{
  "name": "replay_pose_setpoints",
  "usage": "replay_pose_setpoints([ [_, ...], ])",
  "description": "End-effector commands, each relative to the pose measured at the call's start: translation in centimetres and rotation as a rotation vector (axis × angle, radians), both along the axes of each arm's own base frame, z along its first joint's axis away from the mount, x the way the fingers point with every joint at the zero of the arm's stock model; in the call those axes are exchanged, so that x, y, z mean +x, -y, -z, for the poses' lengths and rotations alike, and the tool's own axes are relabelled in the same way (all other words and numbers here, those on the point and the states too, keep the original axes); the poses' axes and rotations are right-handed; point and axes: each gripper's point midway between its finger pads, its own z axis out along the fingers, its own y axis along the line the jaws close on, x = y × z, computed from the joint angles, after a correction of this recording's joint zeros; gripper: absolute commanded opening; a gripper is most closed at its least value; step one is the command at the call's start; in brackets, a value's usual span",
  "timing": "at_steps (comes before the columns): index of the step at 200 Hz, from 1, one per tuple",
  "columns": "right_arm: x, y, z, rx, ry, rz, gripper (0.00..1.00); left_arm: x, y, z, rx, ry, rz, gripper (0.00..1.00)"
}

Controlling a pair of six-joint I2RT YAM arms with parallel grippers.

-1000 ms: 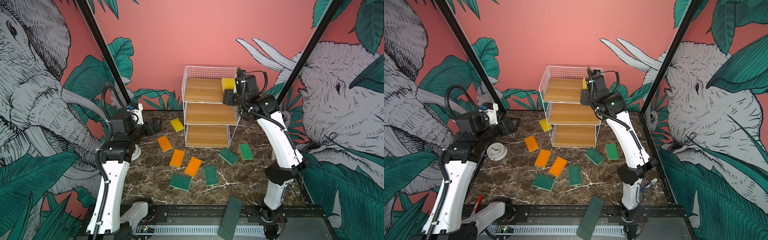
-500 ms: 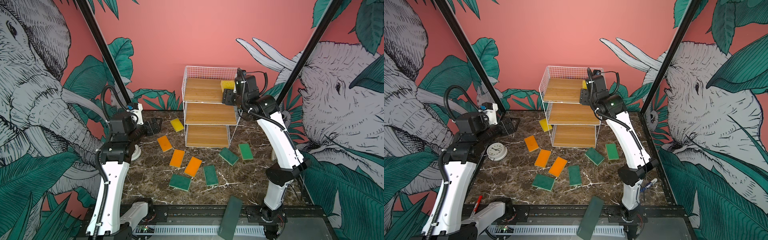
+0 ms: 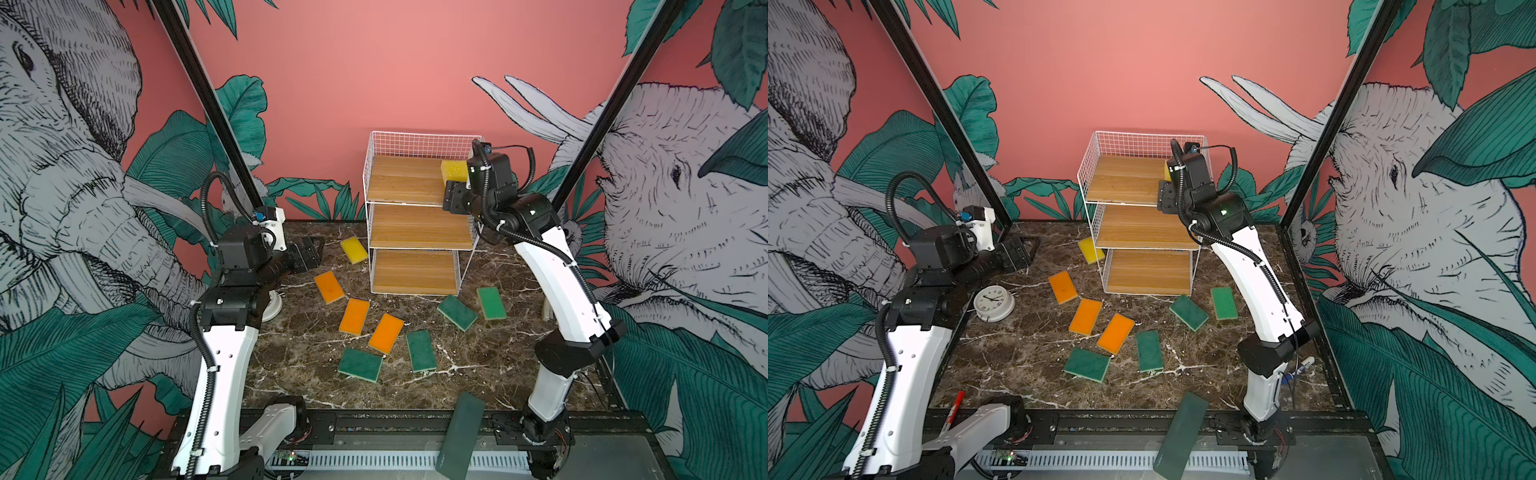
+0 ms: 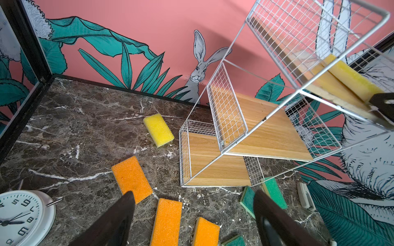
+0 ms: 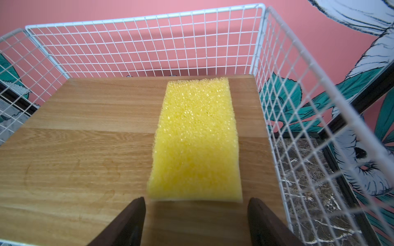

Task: Arrange cleaning sponges on a shelf
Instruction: Place the cleaning sponge at the shelf, then rotate the cleaning sponge at the center of the table.

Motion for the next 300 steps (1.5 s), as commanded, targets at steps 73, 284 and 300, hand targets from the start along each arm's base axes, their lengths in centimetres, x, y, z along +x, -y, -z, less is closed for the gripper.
replay_pose_setpoints([
  [73, -5.5, -0.3, -2.0, 0.023, 0.064, -0.022, 0.79, -1.4, -0.3, 1.1, 0.049, -0.032, 0.001, 0.88],
  [284, -18.2, 6.2, 29.2, -0.066, -0.471, -0.042, 0.85, -3.4, -0.2, 20.7, 0.183, -0.531, -0.059, 0.84],
  [300, -17.8, 6.3, 31.3, -0.043, -0.509, -0.052, 0.88, -3.5, -0.2, 21.0, 0.179, -0.535, -0.057, 0.84],
])
